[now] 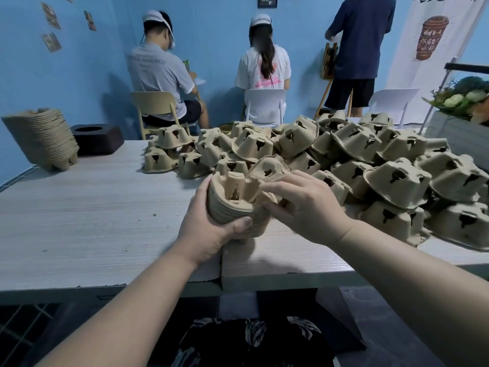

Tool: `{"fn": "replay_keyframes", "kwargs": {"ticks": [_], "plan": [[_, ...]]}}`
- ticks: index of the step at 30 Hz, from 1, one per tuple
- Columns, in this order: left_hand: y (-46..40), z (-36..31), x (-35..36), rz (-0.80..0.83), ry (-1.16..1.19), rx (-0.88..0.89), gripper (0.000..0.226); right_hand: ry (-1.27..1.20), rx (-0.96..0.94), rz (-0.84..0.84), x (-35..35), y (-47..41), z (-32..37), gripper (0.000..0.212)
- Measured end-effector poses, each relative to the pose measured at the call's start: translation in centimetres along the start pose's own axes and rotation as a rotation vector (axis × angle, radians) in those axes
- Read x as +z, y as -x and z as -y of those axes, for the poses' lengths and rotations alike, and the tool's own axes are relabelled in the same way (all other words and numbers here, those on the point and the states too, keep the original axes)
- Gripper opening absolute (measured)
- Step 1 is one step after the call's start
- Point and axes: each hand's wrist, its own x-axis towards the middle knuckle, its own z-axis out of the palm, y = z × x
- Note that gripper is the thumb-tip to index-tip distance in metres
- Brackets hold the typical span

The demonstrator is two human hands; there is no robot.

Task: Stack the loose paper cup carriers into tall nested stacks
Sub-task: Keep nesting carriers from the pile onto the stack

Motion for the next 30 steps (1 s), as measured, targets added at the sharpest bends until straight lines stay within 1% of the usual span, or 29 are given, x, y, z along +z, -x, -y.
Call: {"fn": "replay_keyframes", "kwargs": {"ticks": [2, 6, 8, 11, 12, 13, 15, 18, 21, 25, 27, 30], "plan": [[0.0, 0.1, 0.1, 0.001, 0.005, -0.002, 0.132, -0.02, -0.011, 0.046, 0.2, 0.4, 0.0, 0.014], [0.0, 0.1, 0.2, -0.006, 0.02, 0.001, 0.126, -0.046, -0.016, 0.095, 0.5, 0.7, 0.4, 0.021], [0.0, 0.1, 0.1, -0.004, 0.035, 0.002, 0.124, -0.068, 0.017, 0.095, 0.4, 0.6, 0.2, 0.021], [-0.1, 0.1, -0.4, -0.001, 0.05, -0.006, 0.123, -0.027, 0.189, 0.022, 0.3, 0.0, -0.9, 0.017], [-0.1, 0.1, -0.7, -0.004, 0.052, -0.011, 0.124, 0.006, 0.262, 0.023, 0.4, -0.2, -1.6, 0.021], [-0.2, 0.2, -0.9, -0.01, 0.051, -0.016, 0.124, 0.036, 0.323, 0.056, 0.6, -0.4, -2.2, 0.028], [-0.2, 0.3, -1.5, -0.023, 0.047, -0.021, 0.125, 0.078, 0.382, 0.169, 1.2, -0.7, -3.0, 0.041], [-0.1, 0.2, -1.8, -0.037, 0.053, -0.022, 0.123, 0.154, 0.376, 0.292, 2.0, -1.3, -2.9, 0.047], [0.1, 0.2, -1.8, -0.043, 0.063, -0.021, 0.121, 0.267, 0.314, 0.332, 3.0, -1.9, -2.7, 0.041], [0.2, 0.2, -1.8, -0.041, 0.081, -0.022, 0.116, 0.324, 0.332, 0.335, 3.6, -2.2, -3.1, 0.033], [0.2, 0.1, -1.8, -0.039, 0.084, -0.021, 0.112, 0.306, 0.34, 0.285, 3.3, -2.3, -3.1, 0.025], [0.2, 0.1, -1.6, -0.024, 0.077, -0.023, 0.116, 0.253, 0.362, 0.171, 2.7, -2.4, -3.3, 0.017]]}}
